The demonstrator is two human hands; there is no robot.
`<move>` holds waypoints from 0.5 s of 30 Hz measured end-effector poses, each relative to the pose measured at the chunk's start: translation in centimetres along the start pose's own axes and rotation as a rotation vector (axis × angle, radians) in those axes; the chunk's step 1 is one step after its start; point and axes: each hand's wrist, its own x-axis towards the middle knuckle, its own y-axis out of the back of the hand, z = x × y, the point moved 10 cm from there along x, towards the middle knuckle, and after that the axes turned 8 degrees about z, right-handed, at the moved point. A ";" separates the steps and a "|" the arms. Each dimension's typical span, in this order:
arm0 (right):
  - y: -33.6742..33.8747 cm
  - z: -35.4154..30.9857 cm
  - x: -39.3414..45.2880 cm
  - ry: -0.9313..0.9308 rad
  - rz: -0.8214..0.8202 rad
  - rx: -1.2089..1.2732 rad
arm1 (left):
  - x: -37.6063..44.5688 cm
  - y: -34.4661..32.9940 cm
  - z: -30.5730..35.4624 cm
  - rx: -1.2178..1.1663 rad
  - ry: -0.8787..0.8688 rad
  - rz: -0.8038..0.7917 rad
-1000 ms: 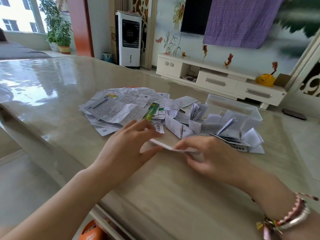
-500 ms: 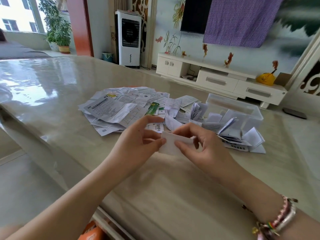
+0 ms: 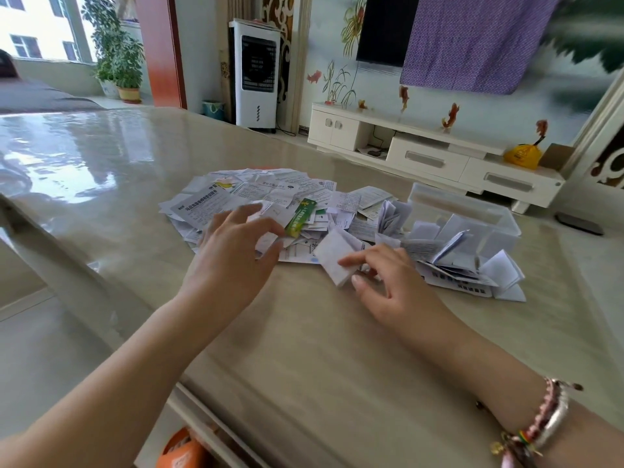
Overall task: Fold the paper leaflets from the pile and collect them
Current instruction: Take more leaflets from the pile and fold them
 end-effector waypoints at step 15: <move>-0.6 0.5 0.2 -0.004 -0.037 -0.548 | -1.1 -0.6 -1.2 0.198 0.040 -0.191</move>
